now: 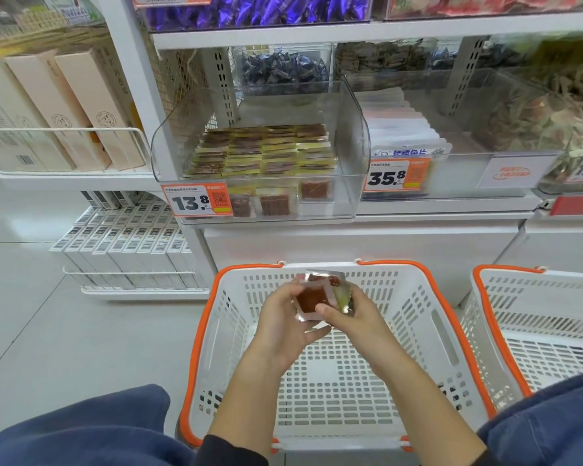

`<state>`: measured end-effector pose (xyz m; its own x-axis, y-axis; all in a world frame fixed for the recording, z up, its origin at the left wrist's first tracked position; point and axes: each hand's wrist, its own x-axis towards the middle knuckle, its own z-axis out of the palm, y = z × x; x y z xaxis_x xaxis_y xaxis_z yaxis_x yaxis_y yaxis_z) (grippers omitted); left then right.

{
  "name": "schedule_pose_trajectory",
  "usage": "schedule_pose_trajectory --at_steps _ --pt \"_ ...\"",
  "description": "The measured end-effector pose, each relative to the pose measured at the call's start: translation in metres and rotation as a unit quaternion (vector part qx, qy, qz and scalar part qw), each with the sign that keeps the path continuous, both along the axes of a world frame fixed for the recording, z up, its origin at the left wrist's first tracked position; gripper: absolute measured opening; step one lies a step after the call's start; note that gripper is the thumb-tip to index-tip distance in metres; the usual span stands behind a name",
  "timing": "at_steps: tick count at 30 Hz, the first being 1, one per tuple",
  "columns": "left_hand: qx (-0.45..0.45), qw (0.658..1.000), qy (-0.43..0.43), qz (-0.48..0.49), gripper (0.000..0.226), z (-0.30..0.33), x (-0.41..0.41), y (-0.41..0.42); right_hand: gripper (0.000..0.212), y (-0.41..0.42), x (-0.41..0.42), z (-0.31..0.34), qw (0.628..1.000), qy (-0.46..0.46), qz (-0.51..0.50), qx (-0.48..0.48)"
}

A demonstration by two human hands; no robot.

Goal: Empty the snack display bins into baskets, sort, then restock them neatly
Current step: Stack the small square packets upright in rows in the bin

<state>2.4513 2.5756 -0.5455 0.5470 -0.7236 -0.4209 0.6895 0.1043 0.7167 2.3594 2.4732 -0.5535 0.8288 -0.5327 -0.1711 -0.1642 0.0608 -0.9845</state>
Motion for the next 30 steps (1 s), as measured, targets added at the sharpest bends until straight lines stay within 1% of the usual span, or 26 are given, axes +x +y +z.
schedule_pose_trajectory --at_steps 2,5,10,13,16,17,19,22,25,28,29,30 --pt "0.012 1.0 0.024 0.011 0.041 0.005 -0.001 0.0 0.048 0.002 -0.001 0.002 0.997 0.008 0.018 -0.077" --pt "0.006 0.999 0.019 0.029 0.039 0.009 -0.004 -0.001 0.057 0.007 -0.002 0.003 0.986 0.021 0.052 -0.154" --pt "0.001 0.997 -0.018 0.08 0.043 0.004 -0.007 -0.006 0.059 0.009 0.0 0.013 0.977 0.035 0.045 -0.208" --pt "0.009 0.991 -0.08 0.11 0.044 0.006 -0.009 -0.008 0.056 0.01 0.001 0.022 0.965 0.048 0.034 -0.255" --pt "0.028 0.979 -0.159 0.124 0.034 0.008 -0.012 -0.01 0.051 0.009 0.003 0.032 0.924 0.091 0.044 -0.37" --pt "0.034 0.974 -0.181 0.129 0.029 0.009 -0.013 -0.011 0.049 0.009 0.005 0.036 0.912 0.104 0.045 -0.395" --pt "0.049 0.967 -0.206 0.142 0.019 0.013 -0.014 -0.016 0.046 0.011 0.008 0.043 0.9 0.121 0.037 -0.417" --pt "0.09 0.949 -0.26 0.155 0.012 0.023 -0.01 -0.028 0.039 0.013 0.016 0.052 0.889 0.128 0.008 -0.44" --pt "0.114 0.925 -0.332 0.144 0.014 0.045 0.001 -0.042 0.038 0.006 0.026 0.071 0.887 0.118 -0.025 -0.446" --pt "0.117 0.909 -0.389 0.093 0.014 0.086 0.022 -0.055 0.043 -0.015 0.039 0.106 0.876 0.104 -0.038 -0.469" --pt "0.116 0.895 -0.423 0.084 0.02 0.101 0.034 -0.057 0.043 -0.023 0.044 0.121 0.876 0.094 -0.04 -0.471" --pt "0.134 0.863 -0.479 0.082 0.03 0.115 0.049 -0.057 0.043 -0.033 0.05 0.135 0.875 0.084 -0.043 -0.476"
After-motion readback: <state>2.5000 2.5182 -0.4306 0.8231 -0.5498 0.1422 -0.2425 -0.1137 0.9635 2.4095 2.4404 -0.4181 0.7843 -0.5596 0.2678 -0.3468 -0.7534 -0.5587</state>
